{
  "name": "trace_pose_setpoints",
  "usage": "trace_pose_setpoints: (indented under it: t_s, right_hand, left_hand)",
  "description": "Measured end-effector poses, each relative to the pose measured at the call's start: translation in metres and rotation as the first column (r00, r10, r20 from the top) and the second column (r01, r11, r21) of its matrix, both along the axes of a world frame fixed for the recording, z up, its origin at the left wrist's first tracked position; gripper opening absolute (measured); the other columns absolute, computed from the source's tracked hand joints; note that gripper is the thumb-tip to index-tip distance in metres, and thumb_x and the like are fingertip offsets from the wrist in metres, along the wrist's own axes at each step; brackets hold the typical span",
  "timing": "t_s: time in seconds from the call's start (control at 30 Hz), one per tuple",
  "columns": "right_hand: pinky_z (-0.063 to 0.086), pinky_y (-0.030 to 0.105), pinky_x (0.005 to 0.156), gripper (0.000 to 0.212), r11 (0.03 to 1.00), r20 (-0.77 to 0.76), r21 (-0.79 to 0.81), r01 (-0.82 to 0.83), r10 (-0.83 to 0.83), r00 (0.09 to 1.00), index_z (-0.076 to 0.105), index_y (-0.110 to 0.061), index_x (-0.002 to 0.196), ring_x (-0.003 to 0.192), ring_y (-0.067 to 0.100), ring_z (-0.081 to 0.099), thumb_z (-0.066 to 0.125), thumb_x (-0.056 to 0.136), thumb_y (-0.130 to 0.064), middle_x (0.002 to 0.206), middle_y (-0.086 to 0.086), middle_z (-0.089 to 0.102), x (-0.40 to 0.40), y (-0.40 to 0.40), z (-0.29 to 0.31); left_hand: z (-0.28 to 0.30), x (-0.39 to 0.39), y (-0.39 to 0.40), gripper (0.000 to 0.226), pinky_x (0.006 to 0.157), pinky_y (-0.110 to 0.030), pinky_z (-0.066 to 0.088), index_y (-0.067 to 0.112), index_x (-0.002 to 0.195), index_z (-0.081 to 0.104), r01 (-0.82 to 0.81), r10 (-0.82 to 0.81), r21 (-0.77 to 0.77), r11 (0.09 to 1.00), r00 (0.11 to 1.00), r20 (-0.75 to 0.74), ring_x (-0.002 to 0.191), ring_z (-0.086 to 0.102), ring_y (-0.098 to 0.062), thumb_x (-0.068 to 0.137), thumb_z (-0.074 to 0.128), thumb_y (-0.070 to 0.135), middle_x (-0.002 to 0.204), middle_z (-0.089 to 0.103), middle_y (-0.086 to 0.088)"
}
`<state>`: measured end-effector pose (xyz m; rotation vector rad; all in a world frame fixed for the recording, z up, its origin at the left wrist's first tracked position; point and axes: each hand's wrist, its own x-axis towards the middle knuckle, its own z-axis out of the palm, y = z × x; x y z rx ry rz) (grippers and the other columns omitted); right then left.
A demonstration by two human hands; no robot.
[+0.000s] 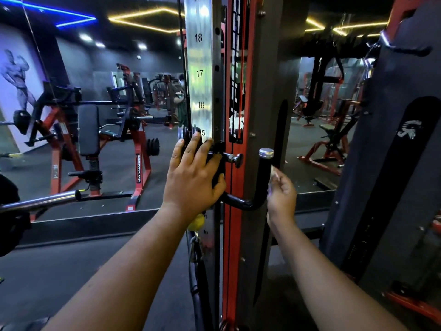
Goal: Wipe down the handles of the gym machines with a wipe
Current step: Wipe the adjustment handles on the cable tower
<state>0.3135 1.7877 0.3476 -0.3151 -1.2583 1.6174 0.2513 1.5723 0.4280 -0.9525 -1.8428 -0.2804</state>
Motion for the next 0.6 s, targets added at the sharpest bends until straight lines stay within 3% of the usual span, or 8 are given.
trace_pose_setpoints:
  t_s: [0.07, 0.17, 0.3, 0.43, 0.53, 0.6]
  right_hand:
    - [0.051, 0.030, 0.087, 0.024, 0.998, -0.015, 0.032, 0.048, -0.048, 0.999, 0.071, -0.031, 0.120, 0.086, 0.012, 0.060, 0.054, 0.104, -0.023, 0.099, -0.002, 0.071, -0.007, 0.006, 0.024]
    - [0.051, 0.037, 0.093, 0.028, 0.989, 0.040, 0.089, 0.116, -0.119, 0.992, 0.067, -0.036, 0.128, 0.099, 0.014, 0.063, 0.054, 0.104, -0.029, 0.115, 0.002, 0.071, -0.010, -0.002, 0.005]
    - [0.049, 0.028, 0.075, 0.025, 0.998, 0.139, 0.022, 0.058, -0.061, 0.988, 0.068, -0.038, 0.118, 0.076, 0.006, 0.057, 0.052, 0.105, -0.024, 0.087, -0.004, 0.063, 0.009, -0.018, -0.049]
    - [0.050, 0.030, 0.095, 0.022, 1.000, 0.091, 0.012, 0.023, -0.024, 0.996, 0.071, -0.032, 0.110, 0.100, 0.013, 0.066, 0.055, 0.103, -0.019, 0.108, -0.001, 0.072, 0.000, 0.001, -0.001]
    - [0.053, 0.019, 0.085, 0.022, 1.000, -0.004, 0.004, 0.020, -0.020, 1.000, 0.071, -0.026, 0.110, 0.091, 0.005, 0.067, 0.052, 0.104, -0.015, 0.100, -0.004, 0.073, -0.009, 0.006, 0.036]
    - [0.053, 0.021, 0.081, 0.020, 0.999, 0.028, -0.037, -0.029, 0.030, 0.999, 0.069, -0.024, 0.110, 0.089, 0.005, 0.068, 0.051, 0.105, -0.017, 0.098, -0.003, 0.074, -0.010, 0.007, 0.018]
  left_hand:
    - [0.000, 0.000, 0.000, 0.045, 0.123, -0.057, 0.023, 0.021, 0.129, 0.069, 0.004, -0.004, 0.009, 1.000, 1.000, -0.002, 0.151, 0.034, -0.036, 0.090, 0.062, 0.043, 0.150, 0.054, -0.010]
    - [0.000, -0.001, -0.002, 0.044, 0.122, -0.057, 0.024, 0.021, 0.127, 0.070, -0.001, 0.001, 0.010, 1.000, 1.000, -0.010, 0.151, 0.034, -0.035, 0.090, 0.062, 0.042, 0.151, 0.054, -0.010]
    - [0.001, -0.001, -0.003, 0.043, 0.123, -0.056, 0.023, 0.021, 0.126, 0.070, -0.002, 0.002, 0.007, 1.000, 1.000, -0.010, 0.151, 0.034, -0.035, 0.090, 0.061, 0.042, 0.150, 0.054, -0.010]
    - [0.001, 0.000, -0.002, 0.044, 0.123, -0.056, 0.023, 0.020, 0.127, 0.070, -0.001, 0.001, 0.005, 1.000, 1.000, -0.006, 0.151, 0.034, -0.036, 0.090, 0.061, 0.042, 0.150, 0.054, -0.010]
    - [0.001, -0.001, -0.003, 0.042, 0.123, -0.056, 0.023, 0.020, 0.125, 0.071, -0.002, 0.003, 0.011, 1.000, 1.000, -0.017, 0.151, 0.035, -0.035, 0.090, 0.061, 0.042, 0.149, 0.055, -0.010]
    - [0.000, -0.002, -0.004, 0.042, 0.123, -0.055, 0.023, 0.020, 0.124, 0.071, -0.004, 0.004, 0.018, 1.000, 1.000, -0.024, 0.151, 0.035, -0.034, 0.090, 0.060, 0.042, 0.149, 0.055, -0.010]
